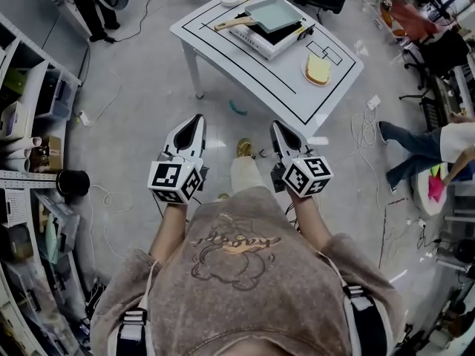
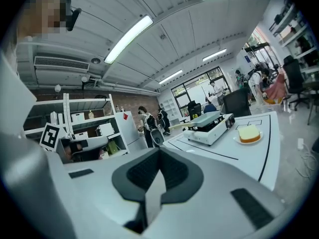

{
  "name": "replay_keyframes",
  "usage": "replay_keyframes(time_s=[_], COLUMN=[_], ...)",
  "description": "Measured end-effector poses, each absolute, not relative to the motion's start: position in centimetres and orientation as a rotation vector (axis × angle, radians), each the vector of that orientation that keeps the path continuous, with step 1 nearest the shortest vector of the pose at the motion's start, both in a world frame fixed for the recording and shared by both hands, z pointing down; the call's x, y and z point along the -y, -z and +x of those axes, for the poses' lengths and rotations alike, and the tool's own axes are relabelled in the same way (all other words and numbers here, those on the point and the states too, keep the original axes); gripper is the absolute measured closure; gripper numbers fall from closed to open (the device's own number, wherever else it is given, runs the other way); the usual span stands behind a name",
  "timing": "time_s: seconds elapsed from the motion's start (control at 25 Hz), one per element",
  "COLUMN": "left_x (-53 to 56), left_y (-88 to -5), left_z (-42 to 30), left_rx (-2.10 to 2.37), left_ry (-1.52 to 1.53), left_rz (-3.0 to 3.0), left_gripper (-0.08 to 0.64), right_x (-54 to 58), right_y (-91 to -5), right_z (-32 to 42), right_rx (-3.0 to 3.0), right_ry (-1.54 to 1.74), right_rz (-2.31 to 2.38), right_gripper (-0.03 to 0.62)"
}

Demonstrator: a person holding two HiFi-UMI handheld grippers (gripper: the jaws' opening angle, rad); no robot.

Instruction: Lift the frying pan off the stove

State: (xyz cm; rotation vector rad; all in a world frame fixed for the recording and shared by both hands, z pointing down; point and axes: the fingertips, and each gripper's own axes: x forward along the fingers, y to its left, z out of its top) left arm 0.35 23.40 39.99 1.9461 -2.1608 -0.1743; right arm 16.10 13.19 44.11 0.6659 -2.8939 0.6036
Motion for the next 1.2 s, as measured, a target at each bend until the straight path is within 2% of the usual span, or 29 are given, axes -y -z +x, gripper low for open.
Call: replay_keyframes(time_s=[1.2], left_x=[-6.5], left_y=[-39.4], left_z=[-8.7], left_rx=[2.177], left_ry=[0.165], left_rz=[1.895], left_gripper=[0.552], right_x=[4.1], right_y=[-44.1], right_z=[5.5], right_rx=[2.892], right_ry=[-0.666], right_rz=[0.553], right_gripper=[0.595])
